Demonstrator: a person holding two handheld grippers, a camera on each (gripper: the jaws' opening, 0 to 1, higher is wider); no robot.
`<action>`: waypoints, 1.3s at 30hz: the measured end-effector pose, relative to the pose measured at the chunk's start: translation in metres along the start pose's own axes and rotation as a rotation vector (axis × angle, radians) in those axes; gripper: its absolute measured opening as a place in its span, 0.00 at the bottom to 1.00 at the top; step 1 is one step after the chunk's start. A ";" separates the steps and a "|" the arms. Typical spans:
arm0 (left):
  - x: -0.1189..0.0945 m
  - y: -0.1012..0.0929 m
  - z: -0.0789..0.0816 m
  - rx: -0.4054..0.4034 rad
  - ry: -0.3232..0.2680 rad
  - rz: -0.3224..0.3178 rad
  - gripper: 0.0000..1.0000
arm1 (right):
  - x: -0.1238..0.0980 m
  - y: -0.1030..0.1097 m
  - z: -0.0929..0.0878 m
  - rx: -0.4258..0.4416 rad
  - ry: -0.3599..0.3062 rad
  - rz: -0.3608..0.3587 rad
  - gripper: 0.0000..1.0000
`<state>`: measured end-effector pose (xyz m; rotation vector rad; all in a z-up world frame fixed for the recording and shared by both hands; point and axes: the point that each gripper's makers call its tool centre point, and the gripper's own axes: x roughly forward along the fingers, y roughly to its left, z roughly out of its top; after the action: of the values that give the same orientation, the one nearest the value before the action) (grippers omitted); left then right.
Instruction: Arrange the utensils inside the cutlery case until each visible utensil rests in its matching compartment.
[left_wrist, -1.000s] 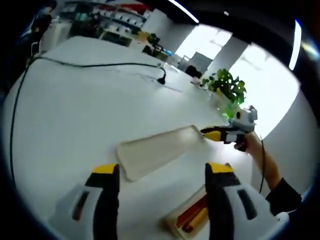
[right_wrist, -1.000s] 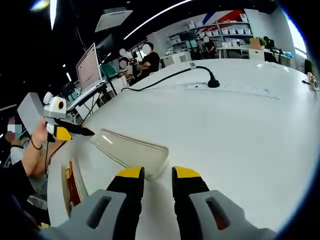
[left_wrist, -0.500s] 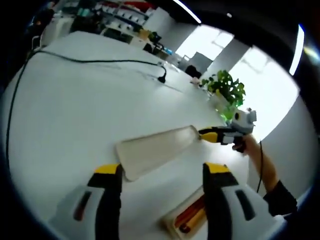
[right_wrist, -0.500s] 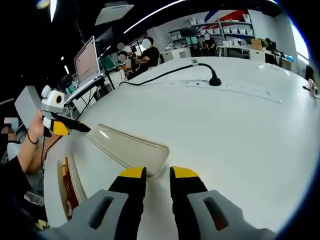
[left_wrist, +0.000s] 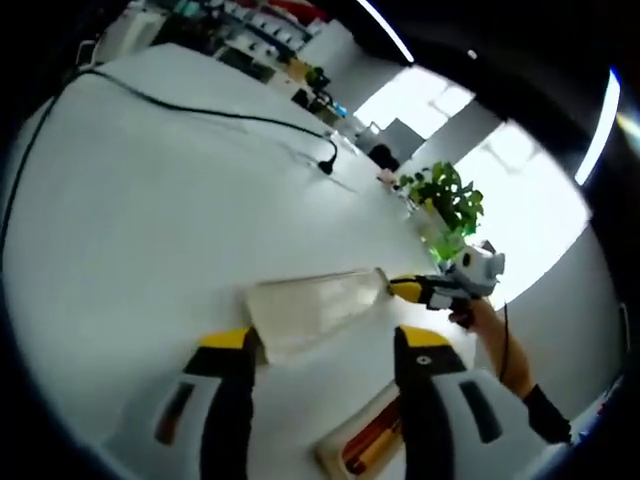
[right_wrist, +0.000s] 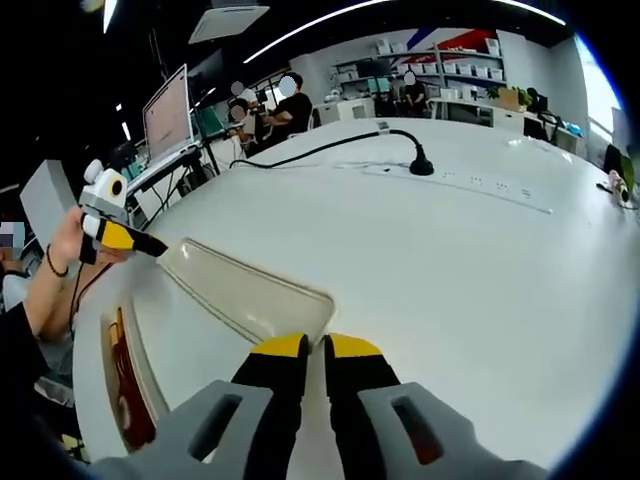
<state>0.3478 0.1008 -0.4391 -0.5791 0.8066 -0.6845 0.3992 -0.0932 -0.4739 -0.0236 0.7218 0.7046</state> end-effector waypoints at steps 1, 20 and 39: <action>0.000 -0.002 -0.001 -0.001 0.003 -0.008 0.57 | 0.000 0.000 0.000 -0.002 0.003 -0.003 0.06; -0.004 -0.013 0.020 -0.048 -0.042 -0.111 0.40 | 0.000 -0.001 0.001 -0.024 -0.006 -0.028 0.05; 0.015 -0.023 0.018 -0.014 -0.018 -0.127 0.16 | -0.002 0.004 0.000 -0.085 0.001 -0.031 0.05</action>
<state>0.3626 0.0788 -0.4195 -0.6522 0.7634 -0.7891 0.3957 -0.0911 -0.4720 -0.1130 0.6905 0.7053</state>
